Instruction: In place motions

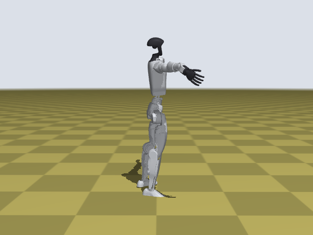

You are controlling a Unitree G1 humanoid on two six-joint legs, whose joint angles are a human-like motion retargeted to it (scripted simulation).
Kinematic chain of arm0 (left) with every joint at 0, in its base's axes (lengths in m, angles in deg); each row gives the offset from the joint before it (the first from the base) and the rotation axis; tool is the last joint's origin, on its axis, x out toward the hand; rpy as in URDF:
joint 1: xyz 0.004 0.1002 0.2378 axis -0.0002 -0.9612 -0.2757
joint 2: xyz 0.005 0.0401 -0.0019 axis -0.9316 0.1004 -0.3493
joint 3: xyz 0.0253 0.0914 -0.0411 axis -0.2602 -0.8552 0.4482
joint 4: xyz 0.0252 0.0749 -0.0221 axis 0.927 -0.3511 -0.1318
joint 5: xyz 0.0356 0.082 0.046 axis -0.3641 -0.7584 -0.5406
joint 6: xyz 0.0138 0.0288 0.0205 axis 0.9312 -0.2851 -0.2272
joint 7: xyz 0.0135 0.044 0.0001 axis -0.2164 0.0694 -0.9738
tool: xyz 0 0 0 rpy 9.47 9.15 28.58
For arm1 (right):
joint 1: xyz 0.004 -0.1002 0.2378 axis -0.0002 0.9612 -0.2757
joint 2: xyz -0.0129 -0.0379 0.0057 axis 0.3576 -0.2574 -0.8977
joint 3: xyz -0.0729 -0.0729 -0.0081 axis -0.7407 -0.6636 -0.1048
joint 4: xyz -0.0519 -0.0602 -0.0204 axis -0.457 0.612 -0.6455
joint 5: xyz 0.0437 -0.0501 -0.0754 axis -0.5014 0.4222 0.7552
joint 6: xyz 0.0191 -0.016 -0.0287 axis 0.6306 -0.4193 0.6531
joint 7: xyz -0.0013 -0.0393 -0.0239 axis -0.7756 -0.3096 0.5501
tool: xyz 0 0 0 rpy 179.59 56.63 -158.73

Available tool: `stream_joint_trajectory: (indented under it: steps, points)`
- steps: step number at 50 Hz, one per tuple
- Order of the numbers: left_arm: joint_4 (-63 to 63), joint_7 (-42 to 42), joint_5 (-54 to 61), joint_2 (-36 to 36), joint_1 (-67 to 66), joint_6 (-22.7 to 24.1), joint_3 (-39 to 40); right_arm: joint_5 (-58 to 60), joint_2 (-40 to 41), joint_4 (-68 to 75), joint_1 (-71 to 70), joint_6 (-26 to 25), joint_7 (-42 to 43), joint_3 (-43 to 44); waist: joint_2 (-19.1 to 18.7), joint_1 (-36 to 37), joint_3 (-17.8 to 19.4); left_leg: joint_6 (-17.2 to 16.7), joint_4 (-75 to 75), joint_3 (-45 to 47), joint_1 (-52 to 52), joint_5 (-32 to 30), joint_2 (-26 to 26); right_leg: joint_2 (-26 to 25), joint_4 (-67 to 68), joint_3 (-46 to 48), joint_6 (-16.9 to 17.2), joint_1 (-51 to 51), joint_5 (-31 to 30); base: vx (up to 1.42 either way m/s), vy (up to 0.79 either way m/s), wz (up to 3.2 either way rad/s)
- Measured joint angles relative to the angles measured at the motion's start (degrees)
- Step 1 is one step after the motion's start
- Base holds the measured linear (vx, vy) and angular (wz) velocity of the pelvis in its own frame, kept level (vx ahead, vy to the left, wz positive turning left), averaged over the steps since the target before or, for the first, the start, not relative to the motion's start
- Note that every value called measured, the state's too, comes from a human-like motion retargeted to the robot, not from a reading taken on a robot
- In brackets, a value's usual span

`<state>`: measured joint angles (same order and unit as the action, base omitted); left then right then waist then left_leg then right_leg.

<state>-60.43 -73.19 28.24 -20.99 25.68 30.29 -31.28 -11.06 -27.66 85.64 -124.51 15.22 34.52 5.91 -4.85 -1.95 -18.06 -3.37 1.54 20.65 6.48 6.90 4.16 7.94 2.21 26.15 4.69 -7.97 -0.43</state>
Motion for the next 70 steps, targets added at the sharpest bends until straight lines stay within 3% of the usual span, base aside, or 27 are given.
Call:
stream_joint_trajectory:
  steps: [2,3,5,7,9,14,18,21,26,28,31,33,37,40,45,47,50,52,55,56,58,63,67,70]
  points:
    - [-5.8,3.7,-0.7,1.1,-16.9,-11.6,8.8,-11.1,1.0,2.5,10.4,-2.0,3.2,16.3,-1.1,0.8,-0.2,-0.1,-0.1,-0.2,0.5,0.1,0.0,0.0,0.0,0.1,0.0,-0.4,0.1,-0.07,0.10,0.12]
    - [-5.9,5.9,-1.5,2.7,-24.1,-14.9,12.3,-18.5,2.9,2.3,15.4,0.6,7.5,24.2,-1.4,1.0,-0.2,0.0,-0.1,-0.2,0.7,0.1,0.0,0.0,-0.1,0.1,0.1,-0.5,0.2,-0.07,0.05,0.11]
    - [-5.4,4.5,-5.4,7.0,-29.1,-14.5,17.5,-31.2,6.8,1.9,22.5,10.8,16.0,34.6,-1.3,0.6,-0.1,0.0,-0.1,-0.6,0.5,0.2,-0.1,-0.1,-0.2,0.5,0.1,0.0,0.3,-0.01,-0.02,0.14]
    - [-4.3,4.0,-9.6,8.9,-27.9,-15.4,18.5,-37.9,9.9,1.3,25.2,19.7,24.5,38.7,-0.6,-0.1,-0.2,0.0,-0.1,-1.2,0.4,0.2,-0.2,-0.2,-0.4,1.2,0.0,0.7,0.5,-0.02,-0.06,0.36]
    - [-3.1,4.9,-9.9,8.3,-24.3,-15.8,14.9,-38.9,11.7,-1.6,23.4,21.8,29.2,36.4,-0.2,-0.6,-0.5,-0.1,0.0,-1.6,0.4,0.2,-0.2,-0.2,-0.5,1.7,0.0,1.1,0.7,-0.04,-0.04,0.26]
    - [9.4,0.6,-13.9,5.6,-7.5,-10.7,-4.3,-31.6,15.7,-22.1,8.6,16.7,26.0,10.9,-0.9,-1.1,-1.4,0.1,0.3,-1.2,-0.8,0.5,0.4,-0.7,0.0,1.0,-0.2,1.7,0.6,0.04,0.01,-0.16]
    - [26.7,-1.1,-20.8,10.1,9.4,-2.6,-21.2,-15.9,13.4,-42.1,-2.9,12.6,27.3,-14.7,-0.9,-0.4,-2.3,0.2,0.3,-0.4,-1.6,0.7,0.3,-0.6,0.2,0.1,-0.4,1.8,0.5,0.05,-0.01,-0.26]
    - [40.5,-1.1,-31.8,13.1,18.4,2.7,-32.3,-1.2,9.5,-56.1,-12.0,9.4,33.5,-31.6,0.1,-0.3,-2.4,0.1,0.2,-0.2,-2.1,0.7,0.0,-0.4,0.2,-0.3,-0.5,2.0,0.4,0.02,-0.08,-0.11]
    - [61.4,-4.8,-57.4,9.7,30.1,12.2,-52.6,24.6,3.0,-79.7,-32.8,6.4,42.5,-57.2,1.1,-0.8,-1.6,0.1,0.1,0.1,-2.9,0.6,0.1,-0.4,0.4,-0.7,-0.5,2.5,0.3,0.04,-0.08,-0.09]
    - [66.5,-5.2,-64.0,9.0,34.3,17.7,-58.8,29.6,2.0,-87.7,-40.4,7.3,47.0,-63.8,1.1,-1.1,-1.5,0.0,0.1,0.0,-3.0,0.6,0.2,-0.5,0.4,-0.5,-0.5,2.5,0.2,0.03,-0.01,0.02]
    - [66.4,-5.6,-65.9,10.2,35.7,21.5,-62.5,27.1,1.0,-90.5,-44.8,17.0,53.9,-68.9,0.8,-1.0,-2.0,-0.1,-0.1,-0.1,-2.7,0.6,0.4,-0.6,0.3,-0.4,-0.3,2.3,0.2,0.03,-0.01,0.02]
    - [62.5,-6.1,-66.6,9.3,34.8,20.7,-60.4,25.7,-1.0,-85.3,-44.8,22.1,55.2,-69.2,0.5,-0.9,-1.6,-0.2,-0.2,-0.2,-2.2,0.5,0.5,-0.7,0.3,-0.2,-0.3,1.9,0.1,-0.08,0.06,0.06]
    - [46.5,-7.6,-58.8,7.9,23.9,16.1,-45.2,22.5,-3.7,-62.6,-35.2,17.1,51.2,-60.3,-0.4,-0.1,-1.3,-0.4,0.0,0.0,-1.0,0.2,0.8,-0.6,0.4,-0.3,-0.3,0.6,-0.1,-0.02,0.01,0.01]
    - [32.8,-3.3,-44.7,7.6,10.6,10.3,-26.5,19.1,-0.5,-42.6,-19.1,12.6,40.7,-41.1,-0.7,0.0,-1.8,-0.5,0.0,0.2,0.0,0.0,0.9,-0.6,0.3,-0.5,-0.3,-0.4,-0.3,0.00,0.00,0.00]
    - [10.6,10.4,-1.2,9.7,-4.4,-3.2,6.2,6.4,6.6,-19.8,2.1,-2.8,13.2,-5.2,-0.5,-0.2,-0.8,-0.7,-0.1,0.2,0.8,-0.1,0.7,-0.4,0.3,-0.9,-0.3,-1.4,-0.3,-0.02,0.00,0.00]
    - [4.6,8.1,7.4,10.3,-12.4,-3.5,16.8,1.2,8.0,-14.3,8.9,-3.0,4.5,6.6,-0.6,0.1,-0.3,-0.6,-0.1,0.5,0.6,0.0,0.7,-0.4,0.3,-1.1,-0.3,-1.6,-0.3,0.00,0.00,0.00]
    - [1.4,7.2,7.5,11.8,-25.0,-6.0,23.9,-11.2,10.8,-9.4,17.5,-3.1,6.6,20.7,-0.5,0.6,0.3,-0.5,-0.3,0.6,0.1,0.1,0.5,-0.5,0.1,-1.3,-0.3,-1.2,-0.2,0.00,0.00,0.00]
    - [1.3,6.6,8.1,13.0,-24.8,-5.5,24.8,-20.3,12.7,-9.6,19.1,1.3,13.4,24.0,-0.2,0.3,0.6,-0.4,-0.4,0.2,-0.2,0.2,0.2,-0.4,-0.1,-0.8,-0.3,-0.5,0.0,-0.05,0.01,0.25]
    - [3.4,4.4,6.1,11.8,-19.8,-5.0,18.9,-27.2,15.4,-16.2,17.2,11.9,23.6,20.2,-0.3,-0.2,0.9,-0.3,-0.3,-0.2,-0.8,0.1,0.2,-0.4,-0.1,-0.2,-0.3,0.4,0.1,-0.03,0.01,0.16]
    - [5.7,3.5,4.2,11.1,-16.8,-4.3,15.0,-25.1,15.4,-20.1,15.7,12.5,25.3,16.0,-0.5,-0.3,1.0,-0.2,-0.3,-0.2,-1.0,0.1,0.2,-0.5,-0.1,-0.1,-0.3,0.8,0.1,0.00,0.00,0.00]
    - [11.9,2.4,0.1,10.0,-10.7,-2.9,6.1,-19.0,14.1,-28.6,12.3,11.1,26.3,6.8,-0.9,-0.5,1.1,-0.1,-0.2,-0.2,-1.5,0.1,0.3,-0.6,-0.1,0.1,-0.4,1.4,0.1,0.06,0.05,0.01]
    - [35.3,2.4,-15.6,10.8,6.1,1.8,-17.2,-1.0,8.5,-55.1,2.1,-0.1,28.4,-13.7,-0.7,0.1,0.7,-0.1,-0.1,-0.2,-2.1,-0.1,0.1,-0.4,-0.2,0.2,-0.4,2.2,0.1,0.02,-0.01,0.01]
    - [56.3,8.8,-36.1,9.5,17.2,4.7,-32.9,12.4,2.7,-75.3,-8.4,3.5,38.7,-29.4,0.2,0.4,0.0,0.0,-0.1,-0.3,-2.3,-0.1,-0.3,-0.1,-0.3,0.3,-0.4,2.4,0.1,0.06,-0.04,0.02]
    - [70.9,9.8,-54.0,5.9,25.8,7.9,-44.2,25.1,-1.3,-91.1,-19.9,4.8,40.1,-42.4,0.8,-0.2,0.2,0.0,-0.1,-0.3,-2.8,0.0,-0.3,-0.1,-0.3,0.3,-0.3,2.9,0.1,0.08,-0.06,-0.01]
